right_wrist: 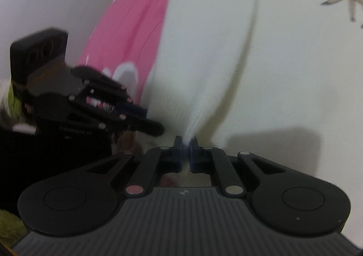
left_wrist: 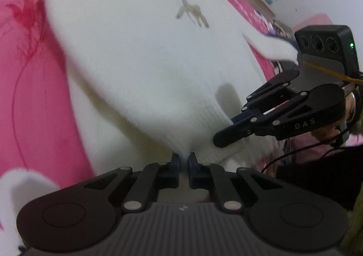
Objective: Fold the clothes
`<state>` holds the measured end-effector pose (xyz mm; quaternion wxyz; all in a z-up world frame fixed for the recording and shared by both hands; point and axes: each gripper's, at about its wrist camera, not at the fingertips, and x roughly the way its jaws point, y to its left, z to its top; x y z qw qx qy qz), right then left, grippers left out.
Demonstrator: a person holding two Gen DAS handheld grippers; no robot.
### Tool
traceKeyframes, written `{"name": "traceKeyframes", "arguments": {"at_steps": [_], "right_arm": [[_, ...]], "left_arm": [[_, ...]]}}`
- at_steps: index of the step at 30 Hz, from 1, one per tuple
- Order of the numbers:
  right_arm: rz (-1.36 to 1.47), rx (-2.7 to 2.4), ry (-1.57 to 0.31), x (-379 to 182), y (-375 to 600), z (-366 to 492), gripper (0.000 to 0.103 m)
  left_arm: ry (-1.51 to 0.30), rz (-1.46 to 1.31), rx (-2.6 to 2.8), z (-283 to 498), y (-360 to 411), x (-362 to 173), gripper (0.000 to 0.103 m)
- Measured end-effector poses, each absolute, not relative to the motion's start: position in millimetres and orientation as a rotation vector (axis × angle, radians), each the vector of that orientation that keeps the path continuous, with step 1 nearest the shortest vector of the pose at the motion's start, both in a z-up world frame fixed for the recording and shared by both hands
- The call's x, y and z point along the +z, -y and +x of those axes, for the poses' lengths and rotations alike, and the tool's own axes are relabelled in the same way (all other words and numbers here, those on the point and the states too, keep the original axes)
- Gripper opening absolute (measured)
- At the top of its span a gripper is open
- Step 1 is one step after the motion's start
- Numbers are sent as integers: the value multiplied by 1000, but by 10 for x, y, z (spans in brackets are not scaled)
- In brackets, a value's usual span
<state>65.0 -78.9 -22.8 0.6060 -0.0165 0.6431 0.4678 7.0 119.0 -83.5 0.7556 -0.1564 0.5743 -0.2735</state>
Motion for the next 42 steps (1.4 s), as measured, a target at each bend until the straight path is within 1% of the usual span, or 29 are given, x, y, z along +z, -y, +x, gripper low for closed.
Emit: {"name": "traceKeyframes", "arguments": {"at_steps": [9, 18, 24, 25, 27, 28, 29, 30, 31, 32, 33, 35, 39, 42], "right_arm": [[-94, 1159, -1509, -193, 535, 466, 4], [-150, 1158, -1530, -366, 543, 454, 4], [-173, 1137, -1540, -587, 523, 354, 5], [-170, 1128, -1545, -616, 516, 344, 7], [-151, 1116, -1554, -634, 536, 353, 7], [-137, 1120, -1567, -635, 555, 365, 10], [-131, 1124, -1587, -631, 575, 374, 15], [-127, 1128, -1604, -624, 594, 383, 18], [-130, 1131, -1613, -608, 606, 389, 25], [-133, 1134, -1622, -591, 618, 395, 32], [-137, 1138, -1626, -565, 638, 409, 34], [-148, 1137, -1583, -428, 738, 539, 40], [-108, 1071, -1423, -120, 855, 1065, 40], [-24, 979, -1297, -33, 784, 1626, 40]], "left_arm": [[-1288, -289, -601, -113, -1288, -871, 7], [-1294, -223, -608, -209, -1346, -943, 7], [-1292, -151, -619, -257, -1327, -987, 8], [-1291, -138, -622, -268, -1322, -993, 8], [-1296, -121, -630, -267, -1295, -998, 10], [-1300, -115, -635, -272, -1294, -995, 11], [-1305, -112, -639, -282, -1299, -978, 13], [-1310, -108, -643, -292, -1304, -960, 16], [-1315, -99, -644, -304, -1318, -929, 18], [-1320, -88, -644, -316, -1332, -895, 23], [-1316, -73, -636, -331, -1376, -841, 29], [-1288, -63, -613, -317, -1451, -739, 31], [-1183, -94, -561, -176, -1549, -566, 32], [-1104, -116, -522, -69, -1622, -436, 32]]}}
